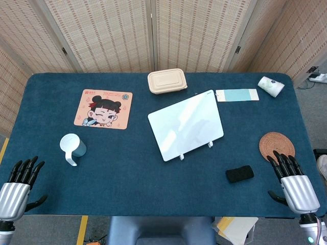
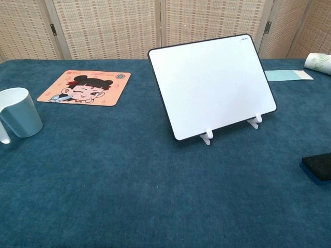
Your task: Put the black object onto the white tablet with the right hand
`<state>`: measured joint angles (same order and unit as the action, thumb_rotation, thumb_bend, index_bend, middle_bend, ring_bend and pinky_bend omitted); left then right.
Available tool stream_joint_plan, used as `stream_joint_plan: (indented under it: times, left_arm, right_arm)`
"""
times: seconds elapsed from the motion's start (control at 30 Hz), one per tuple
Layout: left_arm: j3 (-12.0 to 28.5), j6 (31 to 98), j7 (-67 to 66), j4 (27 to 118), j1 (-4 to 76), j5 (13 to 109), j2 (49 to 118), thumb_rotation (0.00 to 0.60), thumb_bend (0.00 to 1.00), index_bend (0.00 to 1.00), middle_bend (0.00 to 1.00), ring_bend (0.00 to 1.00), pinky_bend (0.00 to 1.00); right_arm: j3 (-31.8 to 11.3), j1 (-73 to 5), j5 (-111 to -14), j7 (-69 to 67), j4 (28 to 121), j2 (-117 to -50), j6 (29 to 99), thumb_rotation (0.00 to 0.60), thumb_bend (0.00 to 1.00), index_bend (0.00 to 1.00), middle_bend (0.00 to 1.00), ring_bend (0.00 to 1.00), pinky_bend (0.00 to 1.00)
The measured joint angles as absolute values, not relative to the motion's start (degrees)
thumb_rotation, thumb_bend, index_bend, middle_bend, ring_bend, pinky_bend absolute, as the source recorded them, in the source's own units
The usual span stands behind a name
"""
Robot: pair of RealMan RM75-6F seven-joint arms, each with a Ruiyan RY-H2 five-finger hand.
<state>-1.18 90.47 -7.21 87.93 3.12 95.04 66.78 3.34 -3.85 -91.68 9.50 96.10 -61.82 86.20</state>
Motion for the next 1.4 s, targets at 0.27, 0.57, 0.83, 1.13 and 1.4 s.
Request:
stream_joint_plan:
  times: [0.27, 0.57, 0.83, 1.13, 1.4]
  left_arm:
    - [-1.35, 89.46, -8.10, 87.95, 3.63, 95.29, 67.19, 0.600, 0.18, 0.08, 0.04, 0.04, 0.00]
    - [-1.42, 89.41, -6.44, 87.98, 3.68, 95.14, 66.77, 0.600, 0.18, 0.08, 0.04, 0.04, 0.00]
    - [-1.42, 89.11, -6.64, 88.07, 3.79, 94.93, 66.83, 0.600, 0.18, 0.08, 0.04, 0.04, 0.00]
    - [-1.48, 89.50, -6.13, 88.16, 3.62, 95.05, 66.70, 0.600, 0.18, 0.08, 0.04, 0.04, 0.00]
    - [-1.52, 89.86, -5.74, 88.24, 3.48, 95.17, 66.56, 0.600, 0.18, 0.08, 0.04, 0.04, 0.00]
  right_arm:
    - [3.32, -3.84, -91.85, 9.22, 96.17, -61.62, 85.10, 0.600, 0.19, 0.00, 0.00, 0.00, 0.05]
    - [3.71, -5.20, -92.93, 7.62, 95.52, -61.03, 81.72, 0.600, 0.19, 0.15, 0.00, 0.00, 0.05]
    - [2.41, -9.70, -88.36, 12.93, 95.83, -60.44, 71.62, 0.600, 0.19, 0.26, 0.00, 0.00, 0.05]
    - [0.36, -15.08, -78.69, 21.63, 94.89, -63.21, 60.97, 0.600, 0.19, 0.26, 0.00, 0.00, 0.05]
    - [-1.34, -19.06, -72.08, 26.65, 93.07, -67.24, 56.29, 0.600, 0.19, 0.26, 0.00, 0.00, 0.05]
